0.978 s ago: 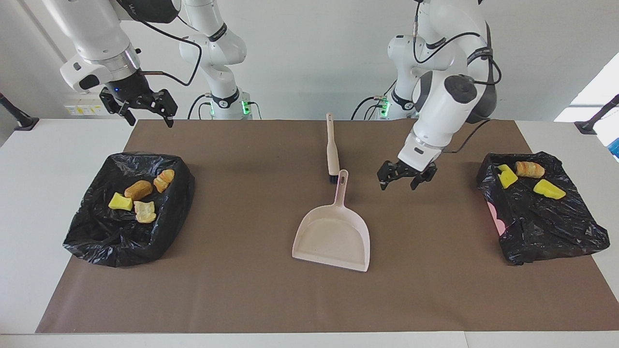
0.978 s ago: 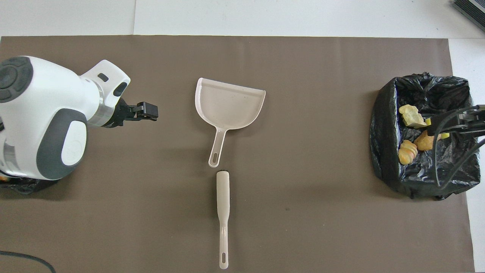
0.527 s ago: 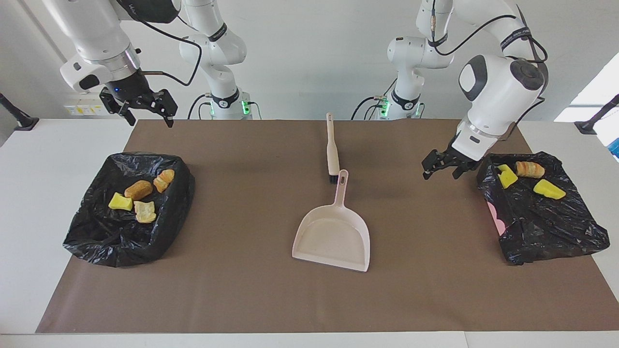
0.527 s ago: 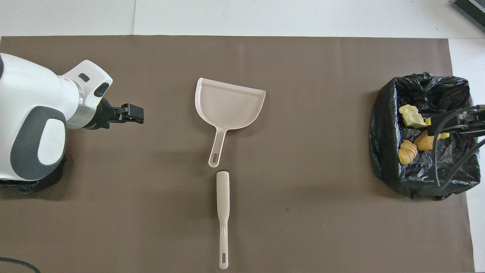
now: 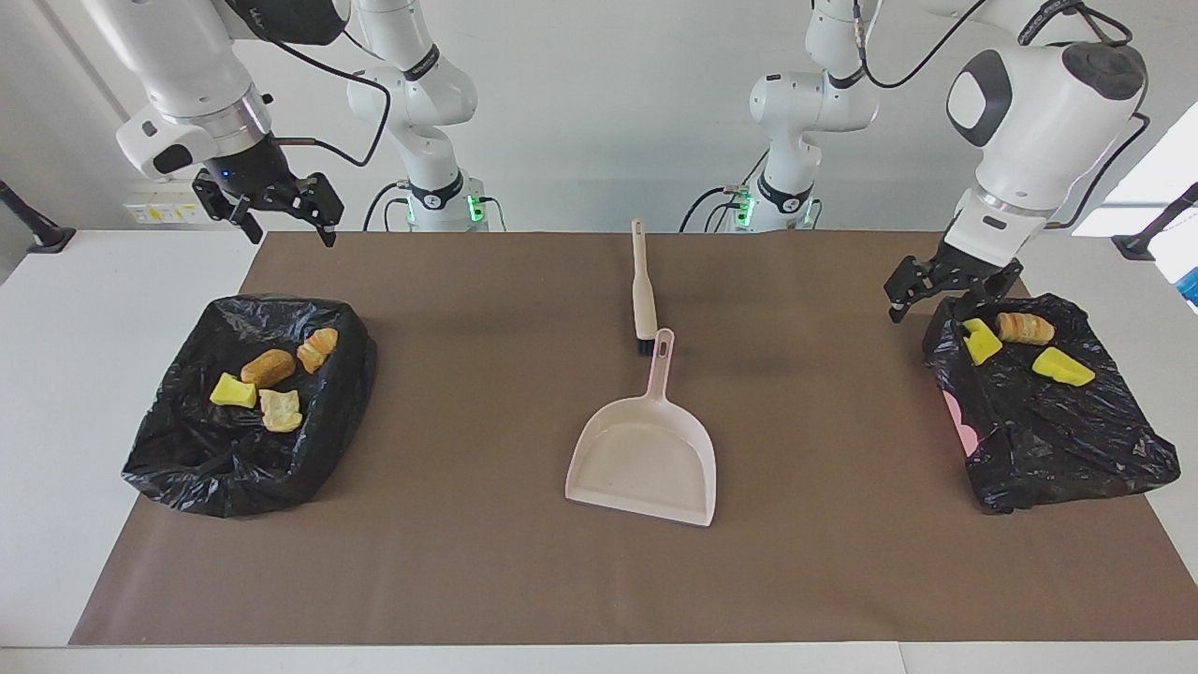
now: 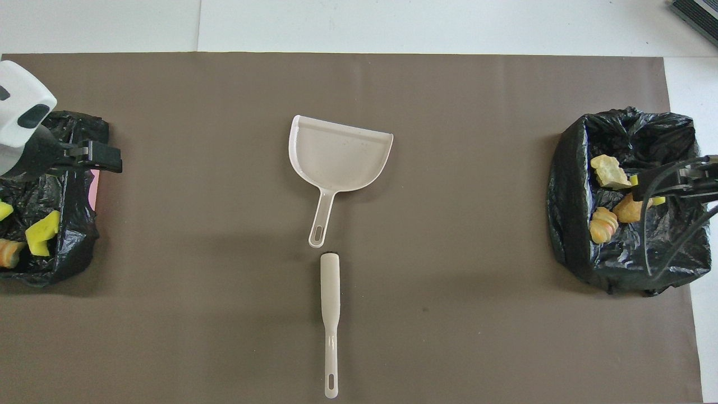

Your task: Sweep and dump trash in bin

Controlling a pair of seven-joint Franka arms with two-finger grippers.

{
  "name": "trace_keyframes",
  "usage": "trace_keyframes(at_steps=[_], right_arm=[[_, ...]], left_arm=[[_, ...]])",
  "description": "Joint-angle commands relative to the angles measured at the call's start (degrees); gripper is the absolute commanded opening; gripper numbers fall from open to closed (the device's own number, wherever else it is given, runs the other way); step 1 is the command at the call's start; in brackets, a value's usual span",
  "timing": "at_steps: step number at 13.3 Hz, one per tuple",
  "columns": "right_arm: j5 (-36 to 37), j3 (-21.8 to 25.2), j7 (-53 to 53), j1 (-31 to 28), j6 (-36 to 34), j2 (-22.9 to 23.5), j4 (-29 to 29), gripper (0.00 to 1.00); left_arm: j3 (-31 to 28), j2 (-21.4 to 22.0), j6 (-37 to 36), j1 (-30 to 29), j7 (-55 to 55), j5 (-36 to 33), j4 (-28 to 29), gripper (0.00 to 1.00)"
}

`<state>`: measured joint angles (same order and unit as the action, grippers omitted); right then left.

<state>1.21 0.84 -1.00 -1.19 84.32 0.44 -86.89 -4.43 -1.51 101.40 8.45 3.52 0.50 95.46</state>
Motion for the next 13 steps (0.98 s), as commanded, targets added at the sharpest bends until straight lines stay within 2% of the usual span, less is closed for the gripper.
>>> trace_keyframes(at_steps=[1, 6, 8, 13], right_arm=[[-0.95, -0.31, -0.23, -0.57, 0.23, -1.32, -1.35, 1.0], [-0.95, -0.31, -0.23, -0.57, 0.23, -1.32, -1.44, 1.0], [-0.95, -0.31, -0.23, -0.57, 0.23, -1.32, -1.44, 1.0], [-0.95, -0.31, -0.23, -0.57, 0.23, -1.32, -1.44, 1.0]], left_arm=[[0.39, 0.8, -3.66, -0.36, -0.45, -1.55, -3.43, 1.0], [1.0, 4.93, -5.34, -0.1, -0.18, -1.11, -4.58, 1.0], [1.35, 6.77, -8.13, 0.6, 0.17, -1.46, -4.58, 1.0], [1.18, 7.66, -13.85, 0.52, 0.43, -1.02, -4.58, 1.0]])
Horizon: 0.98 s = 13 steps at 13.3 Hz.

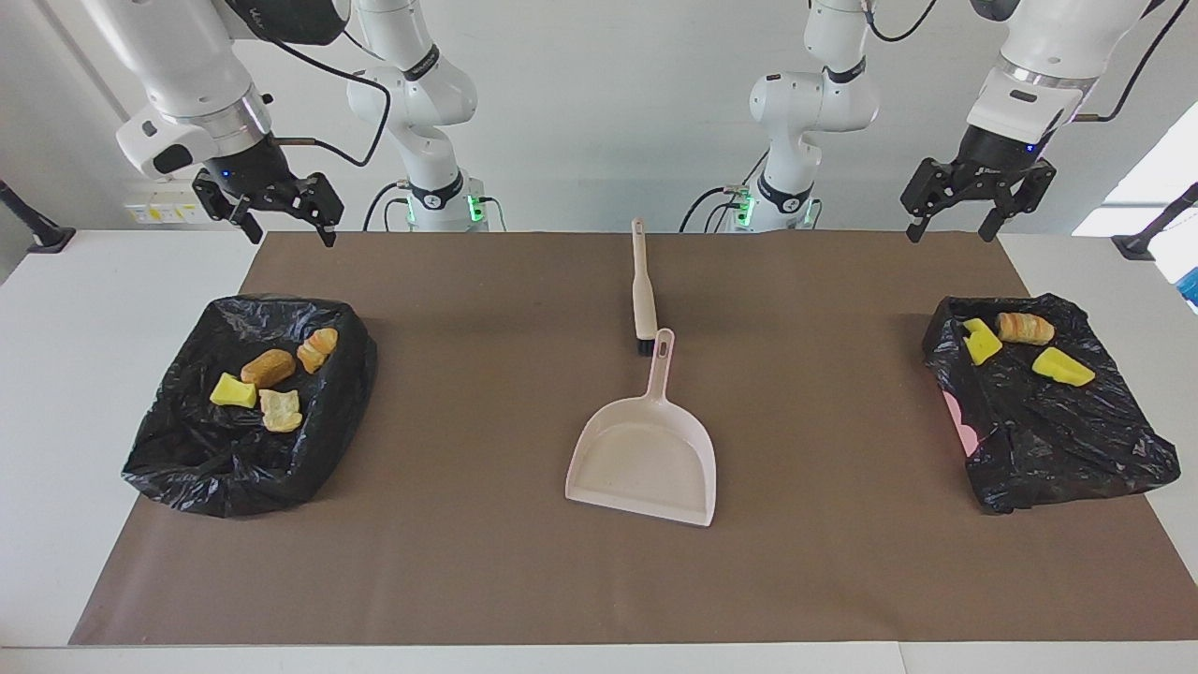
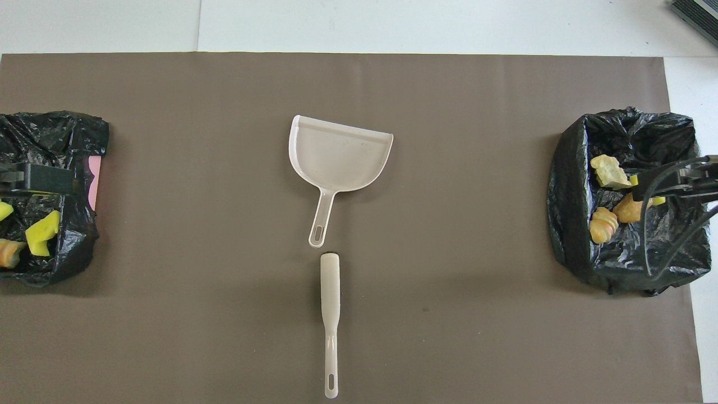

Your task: Sweep and dump trash in bin

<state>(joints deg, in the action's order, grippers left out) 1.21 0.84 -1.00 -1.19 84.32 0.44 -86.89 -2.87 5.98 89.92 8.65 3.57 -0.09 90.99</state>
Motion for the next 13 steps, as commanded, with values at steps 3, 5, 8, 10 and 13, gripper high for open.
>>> trace_keyframes(at_steps=[3, 5, 8, 10, 13], right_arm=[[-0.95, -0.31, -0.23, -0.57, 0.23, -1.31, -1.44, 1.0], [-0.95, -0.31, -0.23, -0.57, 0.23, -1.32, -1.44, 1.0], [-0.95, -0.31, -0.23, -0.57, 0.23, -1.31, -1.44, 1.0], [-0.95, -0.31, -0.23, -0.57, 0.23, -1.31, -1.44, 1.0], [-0.95, -0.31, -0.23, -0.57, 0.23, -1.31, -1.44, 1.0]], left_arm=[[-0.73, 0.17, -3.08, -0.04, 0.21, -0.35, -0.2, 1.0], [-0.21, 0.08, -2.74, -0.47, 0.29, -0.35, -0.2, 1.0], [0.14, 0.0, -2.21, -2.22, 0.29, -0.35, -0.2, 1.0], [4.69, 0.08, -2.29, -6.95, 0.21, -0.26, -0.29, 1.0], [11.1, 0.17, -2.38, -13.37, 0.21, -0.18, -0.29, 1.0]])
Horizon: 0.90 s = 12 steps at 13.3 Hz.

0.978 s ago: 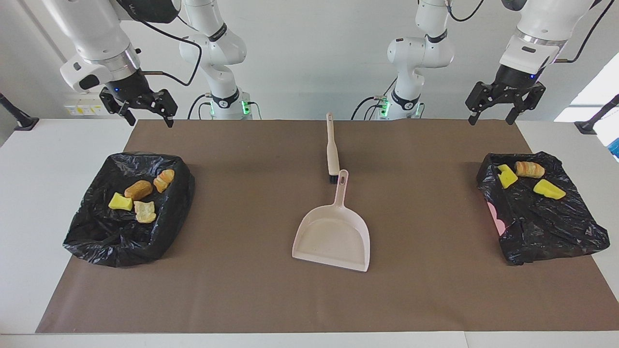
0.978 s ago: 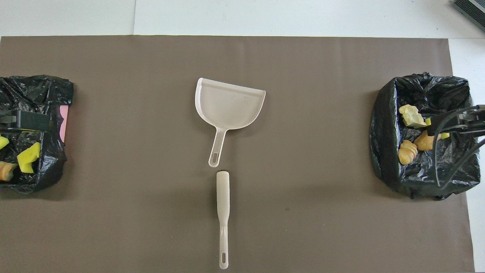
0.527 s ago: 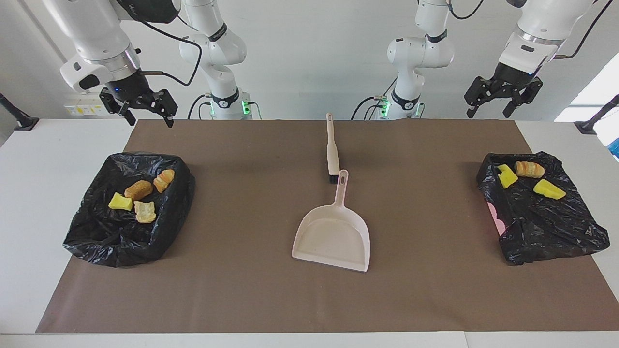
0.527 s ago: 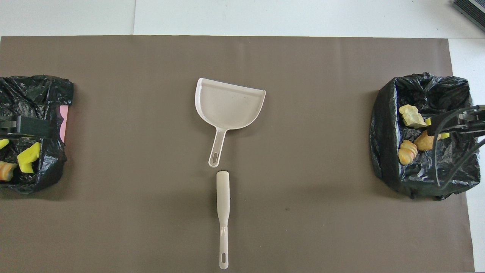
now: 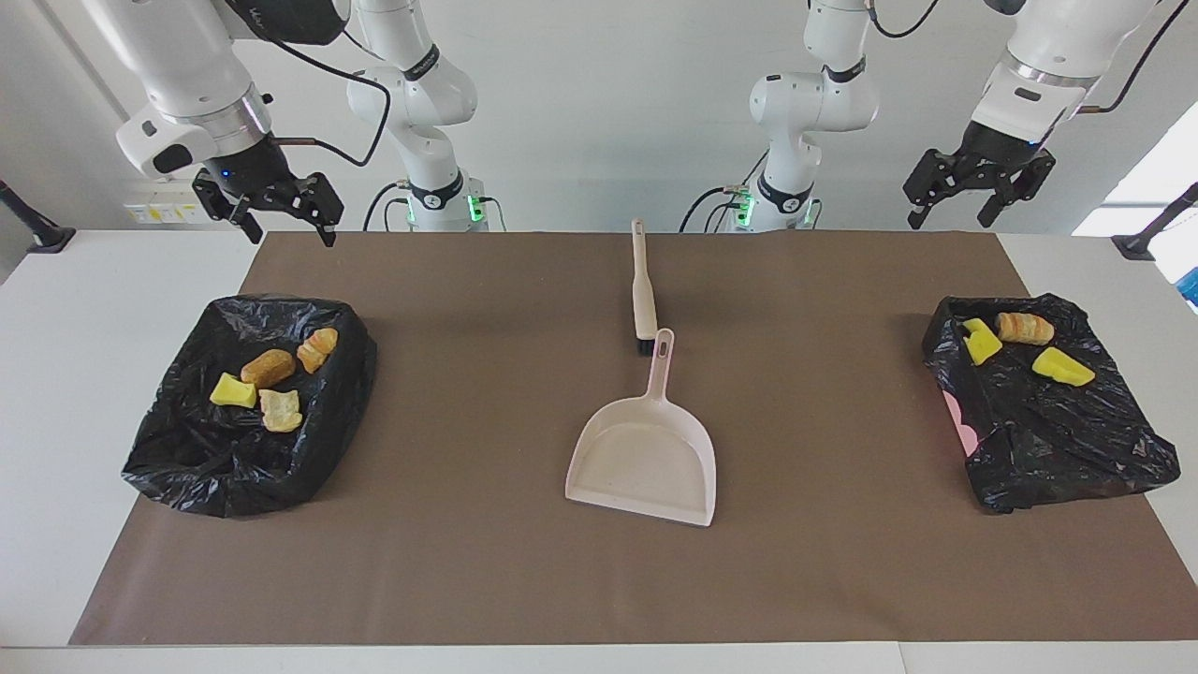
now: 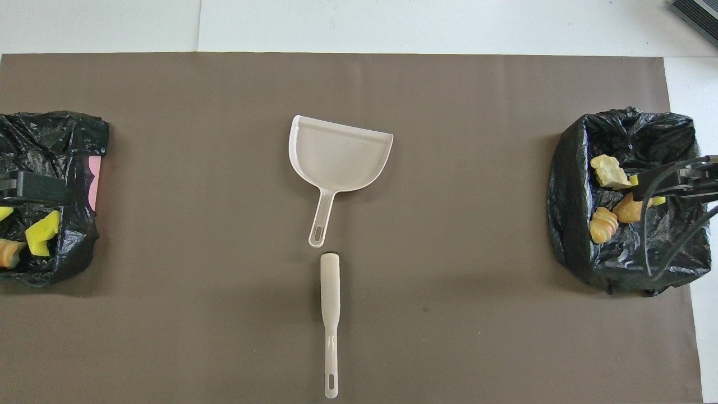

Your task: Sweep and dump trash in bin

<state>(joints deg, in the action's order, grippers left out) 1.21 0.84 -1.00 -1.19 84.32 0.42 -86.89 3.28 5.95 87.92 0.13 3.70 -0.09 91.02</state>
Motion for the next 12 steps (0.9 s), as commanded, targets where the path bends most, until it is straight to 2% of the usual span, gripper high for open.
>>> trace_keyframes(at_steps=[1, 12], right_arm=[[-0.95, -0.31, -0.23, -0.57, 0.23, -1.3, -1.44, 1.0], [-0.95, -0.31, -0.23, -0.57, 0.23, -1.3, -1.44, 1.0]], left_arm=[[5.59, 0.38, -0.47, -5.14, 0.17, -0.26, -0.32, 1.0], [5.51, 1.34, -3.11, -4.35, -0.8, -0.17, -0.14, 1.0]])
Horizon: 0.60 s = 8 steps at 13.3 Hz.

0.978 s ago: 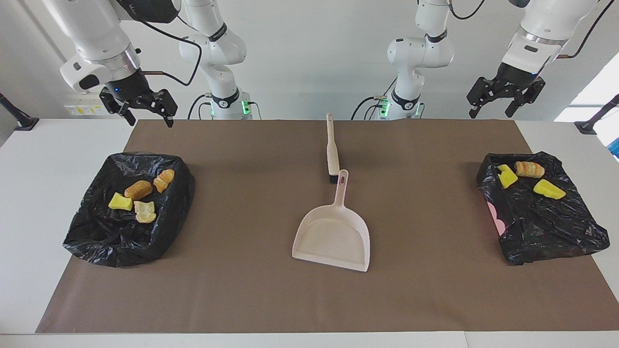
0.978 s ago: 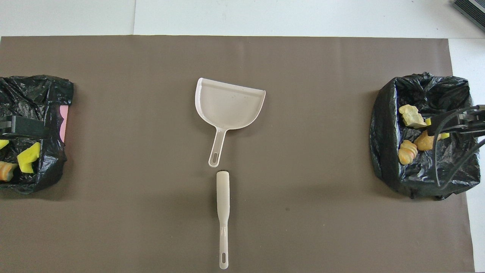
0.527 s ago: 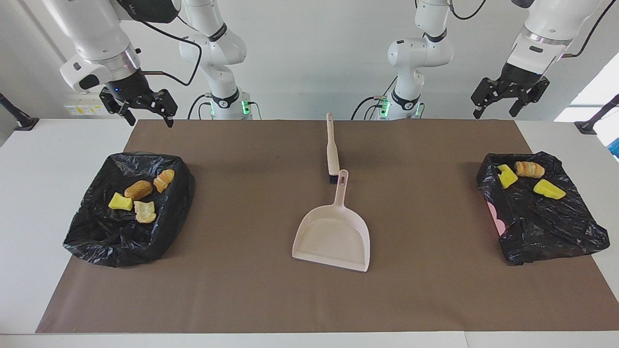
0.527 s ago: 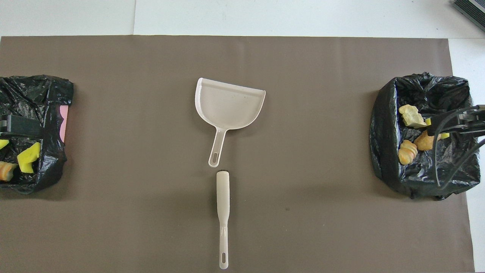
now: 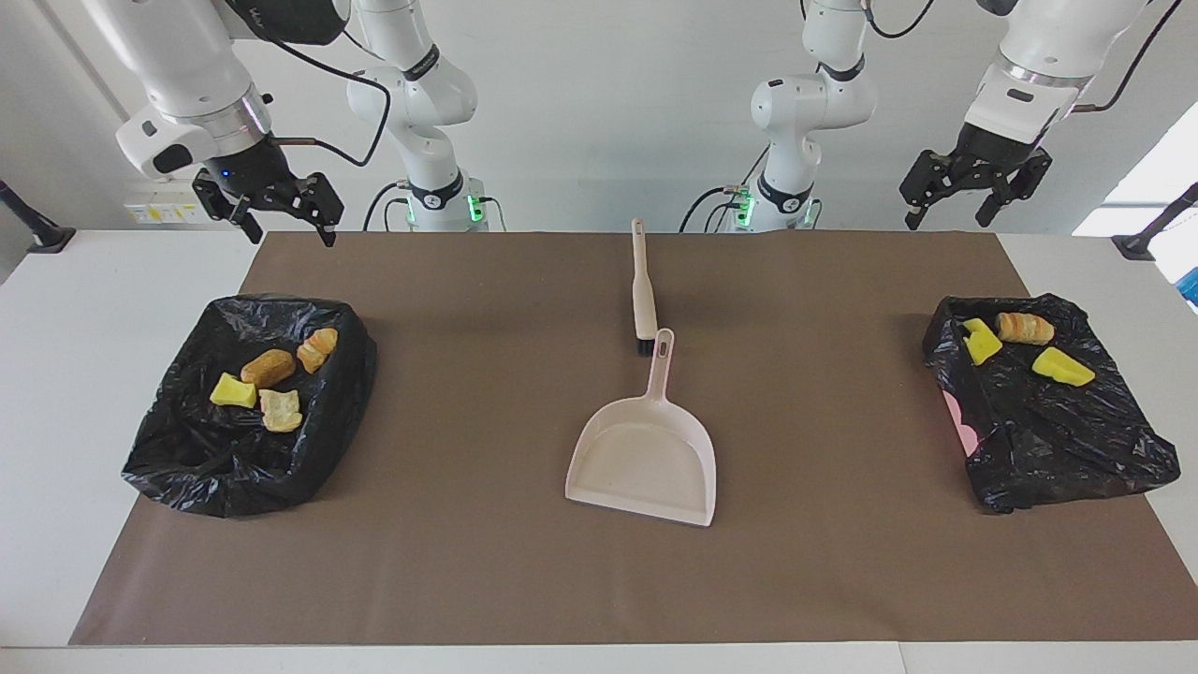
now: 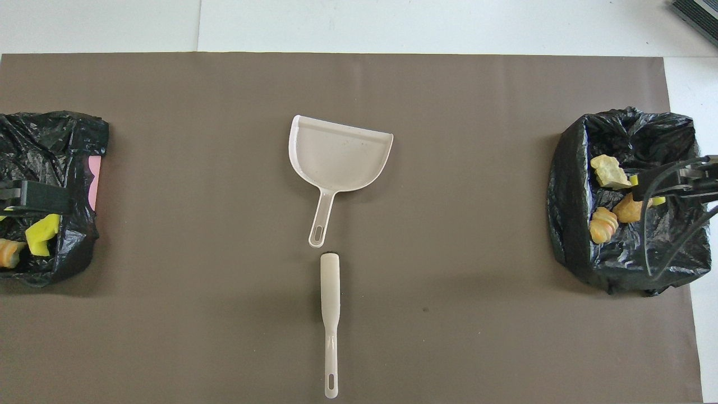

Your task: Sweep and dump trash in bin

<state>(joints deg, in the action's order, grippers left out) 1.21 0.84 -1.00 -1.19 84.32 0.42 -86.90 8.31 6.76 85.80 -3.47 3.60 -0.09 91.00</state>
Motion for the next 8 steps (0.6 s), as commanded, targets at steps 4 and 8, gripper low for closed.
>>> trace_keyframes(at_steps=[4, 8], right_arm=[[-0.95, -0.31, -0.23, -0.57, 0.23, -1.3, -1.43, 1.0], [-0.95, -0.31, -0.23, -0.57, 0.23, -1.3, -1.43, 1.0]], left_arm=[[0.39, 0.53, -0.02, -1.45, -5.44, -0.27, -0.12, 1.0], [0.48, 0.53, -0.9, -1.36, -4.3, 0.0, -0.12, 1.0]])
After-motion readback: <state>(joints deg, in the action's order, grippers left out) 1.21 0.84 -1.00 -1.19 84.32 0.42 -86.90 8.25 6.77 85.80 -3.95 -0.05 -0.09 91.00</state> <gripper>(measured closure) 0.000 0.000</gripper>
